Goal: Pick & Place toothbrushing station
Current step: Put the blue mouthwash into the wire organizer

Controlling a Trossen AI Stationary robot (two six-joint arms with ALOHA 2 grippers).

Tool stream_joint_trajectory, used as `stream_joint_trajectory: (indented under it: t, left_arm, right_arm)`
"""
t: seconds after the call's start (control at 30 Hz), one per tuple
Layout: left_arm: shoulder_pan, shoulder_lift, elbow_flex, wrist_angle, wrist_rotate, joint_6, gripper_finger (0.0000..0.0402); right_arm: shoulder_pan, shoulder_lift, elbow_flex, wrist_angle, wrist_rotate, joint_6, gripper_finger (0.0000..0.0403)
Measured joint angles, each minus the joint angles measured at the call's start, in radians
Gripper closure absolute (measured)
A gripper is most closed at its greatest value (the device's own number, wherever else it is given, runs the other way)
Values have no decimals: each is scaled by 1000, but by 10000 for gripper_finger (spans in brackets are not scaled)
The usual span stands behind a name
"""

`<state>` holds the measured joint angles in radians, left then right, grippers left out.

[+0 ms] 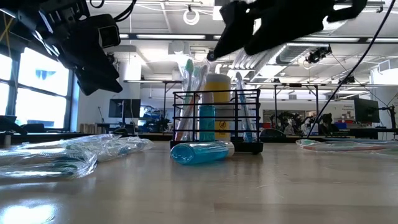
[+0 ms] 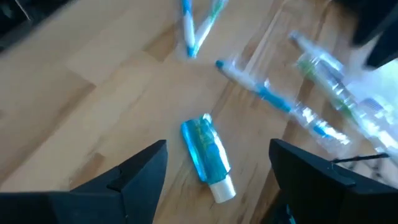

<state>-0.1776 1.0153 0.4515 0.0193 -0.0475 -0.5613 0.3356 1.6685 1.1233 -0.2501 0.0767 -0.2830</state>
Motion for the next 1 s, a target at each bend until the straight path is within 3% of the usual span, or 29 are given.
stream_joint_trajectory:
  t: [0.37, 0.6, 0.77, 1.0]
  left_arm:
    - [0, 0, 0, -9, -21, 6, 240]
    - [0, 0, 0, -22, -24, 3, 240]
    - [0, 0, 0, -24, -24, 5, 240]
    - [0, 0, 0, -21, -26, 10, 240]
  right_arm:
    - [-19, 171, 249, -290, -17, -138, 128]
    - [-36, 199, 292, -450, 41, -216, 128]
    - [-20, 262, 291, -417, -28, -189, 128]
    - [-64, 286, 292, -364, -149, -317, 128]
